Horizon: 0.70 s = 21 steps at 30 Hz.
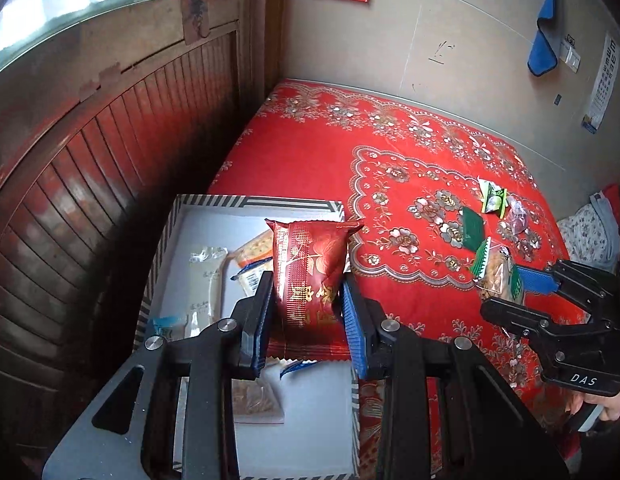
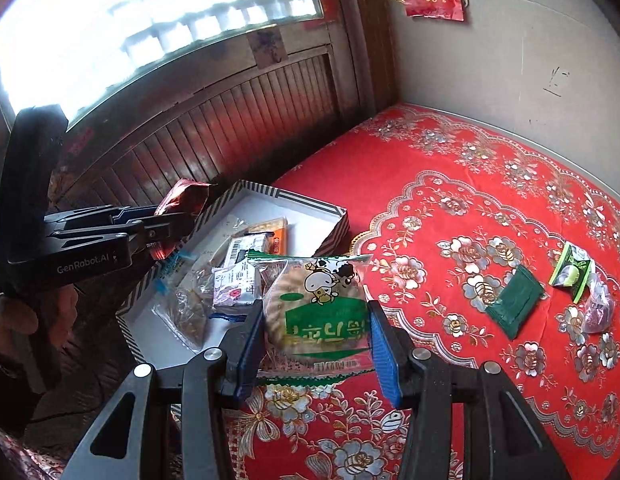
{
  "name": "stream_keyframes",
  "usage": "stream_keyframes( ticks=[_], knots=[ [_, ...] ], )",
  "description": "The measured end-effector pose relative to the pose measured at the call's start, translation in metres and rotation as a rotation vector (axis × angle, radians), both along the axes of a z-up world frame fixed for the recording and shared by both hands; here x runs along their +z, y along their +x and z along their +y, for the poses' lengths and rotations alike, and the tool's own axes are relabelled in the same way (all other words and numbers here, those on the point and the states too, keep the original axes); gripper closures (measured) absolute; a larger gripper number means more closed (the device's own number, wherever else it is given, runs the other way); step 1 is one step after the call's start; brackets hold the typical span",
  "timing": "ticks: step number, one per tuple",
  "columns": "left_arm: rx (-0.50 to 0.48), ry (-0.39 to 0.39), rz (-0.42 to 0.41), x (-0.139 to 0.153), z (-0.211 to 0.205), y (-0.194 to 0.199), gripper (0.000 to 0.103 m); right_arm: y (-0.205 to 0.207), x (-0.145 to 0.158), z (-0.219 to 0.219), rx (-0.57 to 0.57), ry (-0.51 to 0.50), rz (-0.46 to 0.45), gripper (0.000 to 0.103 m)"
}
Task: Organize snacks
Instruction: 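Lower both packs into the white box and open both tools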
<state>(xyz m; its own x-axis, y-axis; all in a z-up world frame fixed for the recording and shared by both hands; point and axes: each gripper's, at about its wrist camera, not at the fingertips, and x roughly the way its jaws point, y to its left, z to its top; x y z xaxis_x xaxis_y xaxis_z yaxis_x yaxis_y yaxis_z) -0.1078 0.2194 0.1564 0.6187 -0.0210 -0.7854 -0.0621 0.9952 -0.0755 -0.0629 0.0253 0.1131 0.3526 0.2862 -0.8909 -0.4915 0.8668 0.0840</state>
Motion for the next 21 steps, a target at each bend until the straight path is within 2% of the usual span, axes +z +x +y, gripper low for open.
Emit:
stream_keyframes(
  ticks=[10, 14, 21],
  knots=[
    [0.132, -0.032, 0.106, -0.036, 0.046, -0.025, 0.072, 0.024, -0.034, 0.055, 0.114, 0.027, 0.073, 0.056],
    [0.134, -0.033, 0.151, -0.053, 0.045, -0.029, 0.072, 0.043, -0.054, 0.078, 0.134, 0.042, 0.099, 0.056],
    [0.142, -0.001, 0.186, -0.072, 0.042, -0.027, 0.071, 0.085, -0.108, 0.113, 0.105, -0.029, 0.146, 0.056]
  ],
)
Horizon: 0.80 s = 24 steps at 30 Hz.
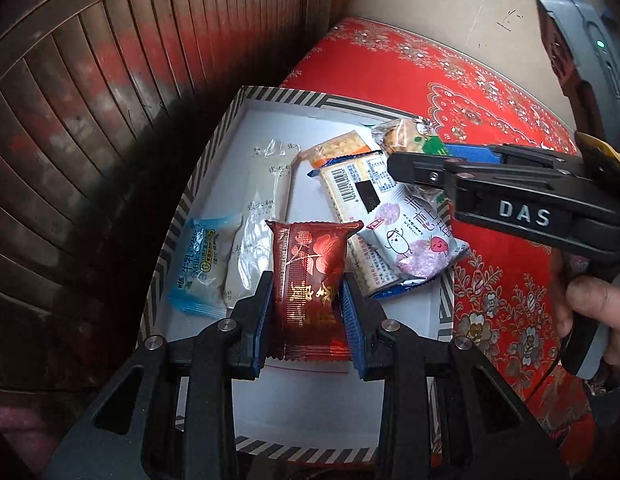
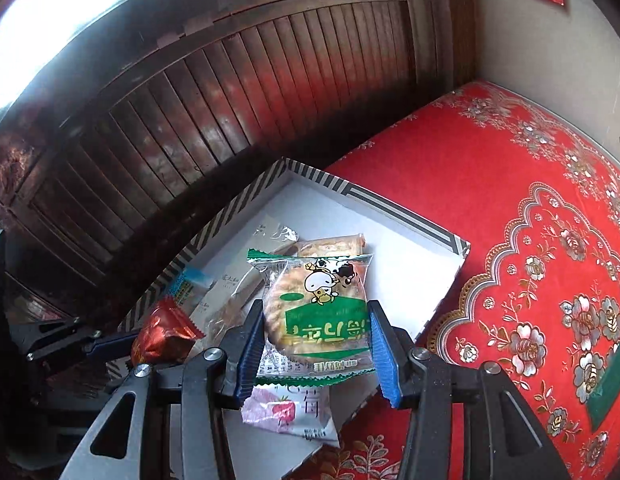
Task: Organize snacks
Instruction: 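Lower both packs into the white box and open both tools, then move both tools back toward the remaining snacks on the bed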
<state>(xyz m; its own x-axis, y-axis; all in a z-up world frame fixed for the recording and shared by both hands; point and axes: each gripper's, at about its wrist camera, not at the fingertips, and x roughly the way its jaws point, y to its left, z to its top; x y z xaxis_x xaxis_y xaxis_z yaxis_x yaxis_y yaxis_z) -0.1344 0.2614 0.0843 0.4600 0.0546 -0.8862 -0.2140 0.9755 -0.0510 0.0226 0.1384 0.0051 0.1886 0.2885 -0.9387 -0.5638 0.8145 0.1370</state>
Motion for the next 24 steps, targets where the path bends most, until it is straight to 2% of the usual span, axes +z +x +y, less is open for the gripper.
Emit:
stream_keyframes(
  ticks=[4, 5, 7, 11, 14, 15, 19, 24],
  knots=[
    [0.012, 0.012, -0.009, 0.000, 0.003, 0.003, 0.071, 0.004, -0.008, 0.002, -0.015, -0.002, 0.024, 0.053],
    [0.019, 0.026, -0.015, 0.002, 0.005, 0.003, 0.067, 0.003, -0.003, -0.001, -0.023, 0.020, 0.010, 0.048],
    [0.029, 0.040, -0.035, 0.007, 0.008, 0.003, 0.064, -0.001, 0.010, -0.009, -0.047, 0.050, -0.016, 0.046],
    [0.033, 0.065, -0.106, 0.028, 0.009, 0.004, 0.064, -0.013, 0.042, -0.031, -0.070, 0.061, -0.068, 0.045],
    [0.010, 0.077, -0.179, 0.047, -0.002, 0.010, 0.064, -0.028, 0.069, -0.056, -0.117, 0.053, -0.139, 0.038],
    [-0.007, 0.074, -0.199, 0.053, -0.007, 0.015, 0.064, -0.032, 0.078, -0.066, -0.137, 0.055, -0.156, 0.035],
    [-0.119, 0.061, -0.255, 0.071, -0.042, 0.036, 0.064, -0.052, 0.117, -0.113, -0.229, 0.021, -0.239, 0.035],
    [-0.292, -0.004, -0.252, 0.085, -0.102, 0.062, 0.064, -0.085, 0.161, -0.178, -0.373, -0.056, -0.321, 0.033]
  ],
)
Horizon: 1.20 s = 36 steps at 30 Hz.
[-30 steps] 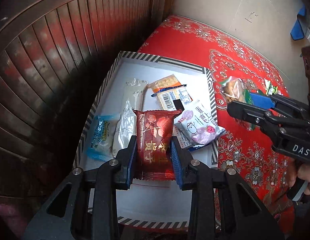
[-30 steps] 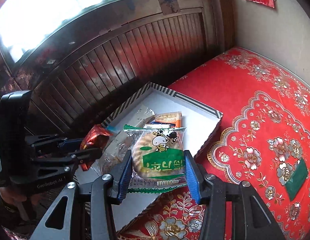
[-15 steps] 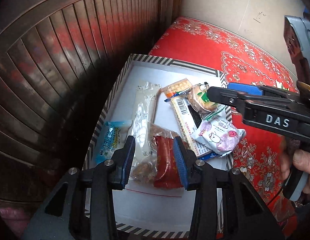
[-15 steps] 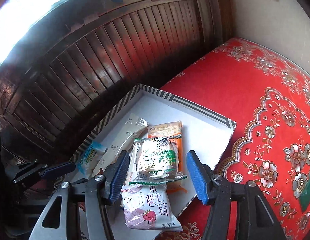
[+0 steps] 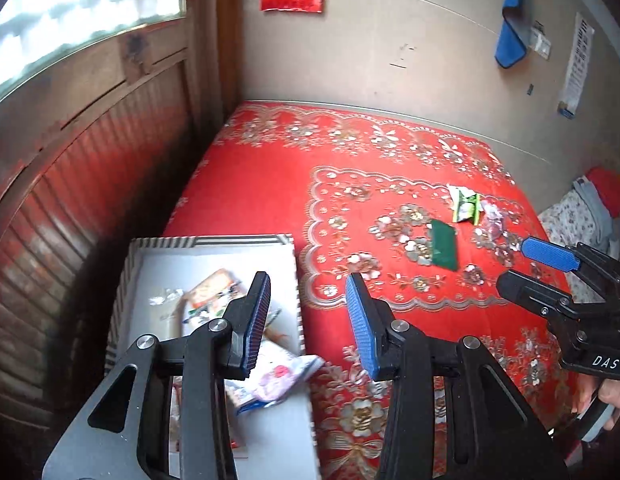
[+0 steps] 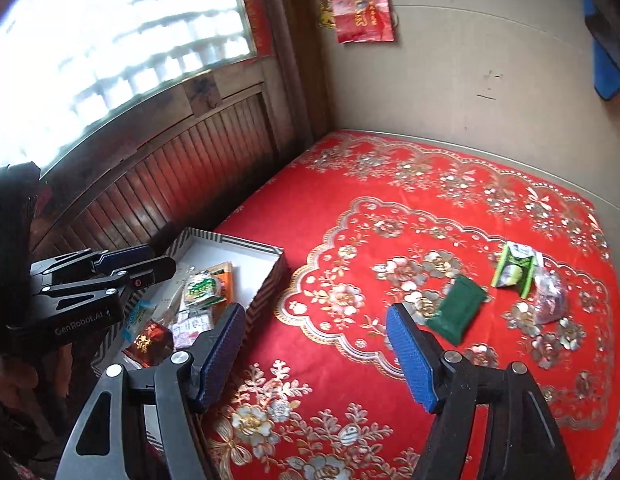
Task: Organize snacks
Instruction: 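Move both tools back toward the remaining snacks on the bed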
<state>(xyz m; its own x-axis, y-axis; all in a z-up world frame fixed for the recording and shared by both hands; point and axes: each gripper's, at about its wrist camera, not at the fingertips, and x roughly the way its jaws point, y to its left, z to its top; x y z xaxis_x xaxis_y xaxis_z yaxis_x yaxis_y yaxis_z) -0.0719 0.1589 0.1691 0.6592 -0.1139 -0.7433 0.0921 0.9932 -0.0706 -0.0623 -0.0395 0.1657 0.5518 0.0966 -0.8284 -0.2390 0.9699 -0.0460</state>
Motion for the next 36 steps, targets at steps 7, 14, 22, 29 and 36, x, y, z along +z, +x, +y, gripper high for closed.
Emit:
stream_keyframes(
  ticks=[7, 14, 22, 29, 36],
  knots=[
    [-0.155, -0.006, 0.014, 0.006, -0.081, 0.003, 0.064, -0.062, 0.064, -0.096, -0.186, -0.098, -0.129, 0.032],
    [-0.164, -0.012, 0.091, -0.004, -0.132, 0.009, 0.064, -0.137, 0.170, -0.231, -0.516, -0.303, -0.278, 0.029],
    [-0.147, 0.005, 0.137, -0.009, -0.168, 0.015, 0.064, -0.202, 0.287, -0.368, -1.015, -0.857, -0.392, 0.000],
    [-0.148, 0.052, 0.140, -0.006, -0.191, 0.022, 0.064, -0.214, 0.317, -0.455, -1.177, -0.856, -0.371, 0.000],
    [-0.149, 0.086, 0.148, -0.010, -0.203, 0.029, 0.064, -0.200, 0.315, -0.455, -1.207, -0.889, -0.426, 0.000]
  ],
)
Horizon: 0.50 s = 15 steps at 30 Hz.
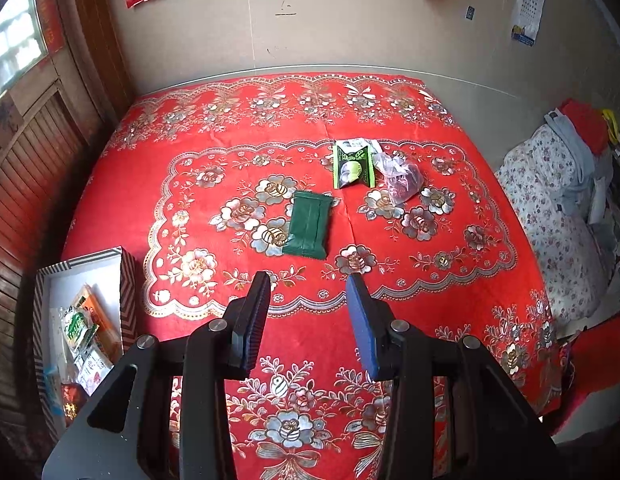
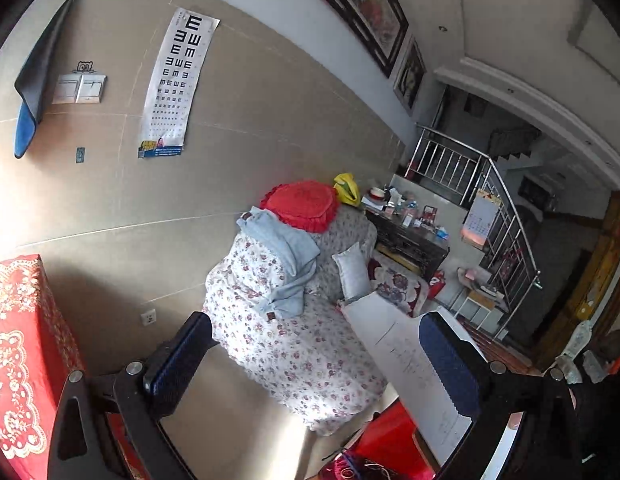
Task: Organize snacks
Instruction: 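Move both tools back toward the remaining snacks on the bed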
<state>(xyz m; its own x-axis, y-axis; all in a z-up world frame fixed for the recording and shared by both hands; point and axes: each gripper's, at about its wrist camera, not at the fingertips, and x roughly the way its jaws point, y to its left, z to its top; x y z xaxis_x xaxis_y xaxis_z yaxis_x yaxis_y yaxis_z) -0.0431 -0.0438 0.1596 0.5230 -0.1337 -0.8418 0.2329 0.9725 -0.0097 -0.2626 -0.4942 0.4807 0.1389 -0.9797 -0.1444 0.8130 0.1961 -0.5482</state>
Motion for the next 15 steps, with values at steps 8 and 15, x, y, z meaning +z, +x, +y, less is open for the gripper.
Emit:
stream_keyframes(
  ticks=[8, 15],
  knots=[
    [0.017, 0.002, 0.021, -0.008, 0.001, 0.010, 0.064, -0.006, -0.007, -0.003, -0.014, 0.059, -0.030, 0.000],
    [0.020, -0.004, 0.012, -0.012, 0.014, 0.006, 0.064, 0.006, -0.032, 0.036, 0.113, 0.130, -0.022, 0.000]
  ],
)
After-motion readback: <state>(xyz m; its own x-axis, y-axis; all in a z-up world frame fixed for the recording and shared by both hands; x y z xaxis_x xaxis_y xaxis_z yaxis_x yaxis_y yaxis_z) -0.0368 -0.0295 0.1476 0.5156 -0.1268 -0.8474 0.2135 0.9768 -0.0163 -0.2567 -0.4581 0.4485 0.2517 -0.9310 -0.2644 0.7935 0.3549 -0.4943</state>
